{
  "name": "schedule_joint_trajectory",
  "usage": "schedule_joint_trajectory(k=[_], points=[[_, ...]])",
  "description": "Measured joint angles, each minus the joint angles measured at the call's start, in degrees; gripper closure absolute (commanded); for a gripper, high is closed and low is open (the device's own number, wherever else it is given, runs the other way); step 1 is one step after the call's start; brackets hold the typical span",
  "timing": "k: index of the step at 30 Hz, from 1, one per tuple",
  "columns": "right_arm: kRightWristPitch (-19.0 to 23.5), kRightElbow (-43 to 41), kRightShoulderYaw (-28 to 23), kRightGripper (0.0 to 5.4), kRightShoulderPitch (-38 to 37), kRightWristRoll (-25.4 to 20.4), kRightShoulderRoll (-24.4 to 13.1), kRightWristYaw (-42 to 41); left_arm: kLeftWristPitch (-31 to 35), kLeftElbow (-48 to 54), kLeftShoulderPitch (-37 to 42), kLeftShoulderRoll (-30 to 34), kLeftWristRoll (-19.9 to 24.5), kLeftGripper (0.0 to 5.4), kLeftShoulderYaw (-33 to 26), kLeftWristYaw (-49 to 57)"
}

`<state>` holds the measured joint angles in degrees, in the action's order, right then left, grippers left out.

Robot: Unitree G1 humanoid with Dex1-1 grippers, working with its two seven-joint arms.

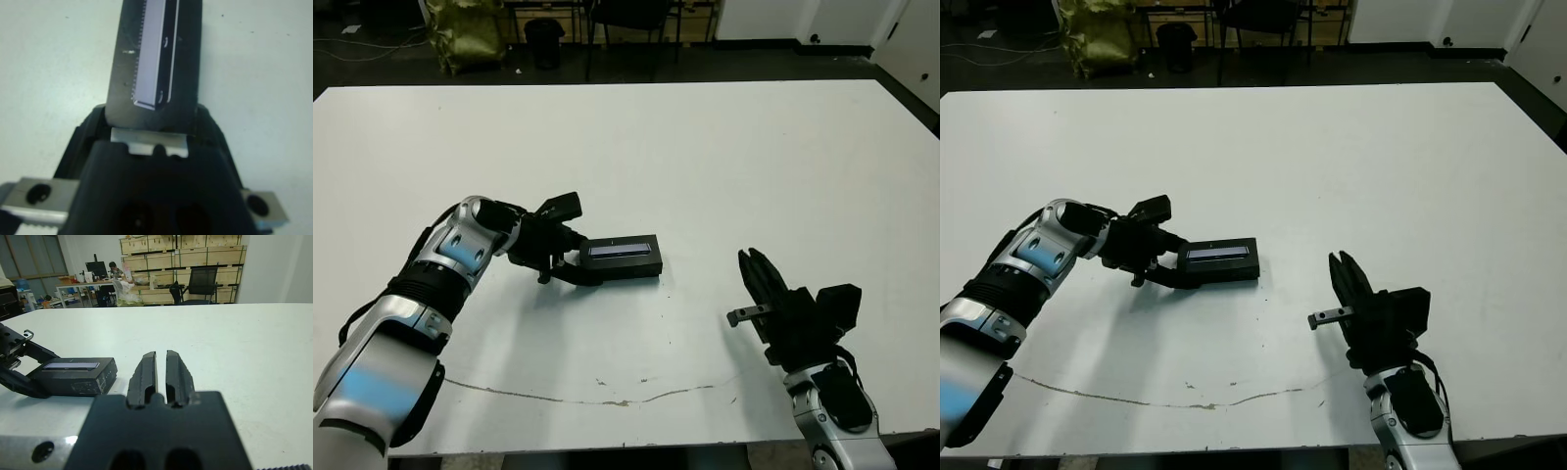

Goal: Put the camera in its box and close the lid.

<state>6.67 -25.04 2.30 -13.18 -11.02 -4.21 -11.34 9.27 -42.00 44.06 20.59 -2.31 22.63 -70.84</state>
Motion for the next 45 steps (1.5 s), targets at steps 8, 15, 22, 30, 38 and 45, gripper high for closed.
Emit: schedule_joint_trajectory(k=[8, 15, 22, 30, 38, 45], points=[[-0.2, 0.3, 0.0, 5.40, 0.0, 0.0, 0.0, 0.0, -2.2, 0.0, -1.7, -0.2, 0.2, 3.01, 0.1, 2.1], [-0.2, 0.3, 0.0, 5.40, 0.0, 0.0, 0.0, 0.0, -2.4, -0.1, -1.6, -0.2, 0.2, 3.01, 0.3, 2.3], [-0.2, 0.3, 0.1, 5.40, -0.2, 0.0, 0.0, 0.0, -8.8, 0.0, -2.6, 2.4, 0.1, 1.46, 0.5, 3.2], [-0.3, 0.3, 0.1, 5.40, -0.3, -0.2, 0.0, -0.4, -11.0, 1.4, -2.4, 4.8, -0.8, 0.01, 0.8, 5.1], [-0.1, 0.0, 0.1, 5.40, -0.3, -0.3, 0.0, -0.4, -14.5, 1.0, -1.9, 7.1, -2.0, 0.01, 2.0, 5.5], [-0.2, -0.1, 0.3, 5.40, -0.3, 0.0, 0.0, 0.0, -12.9, -2.4, -1.4, 11.9, -2.3, 0.01, 0.0, 7.7]])
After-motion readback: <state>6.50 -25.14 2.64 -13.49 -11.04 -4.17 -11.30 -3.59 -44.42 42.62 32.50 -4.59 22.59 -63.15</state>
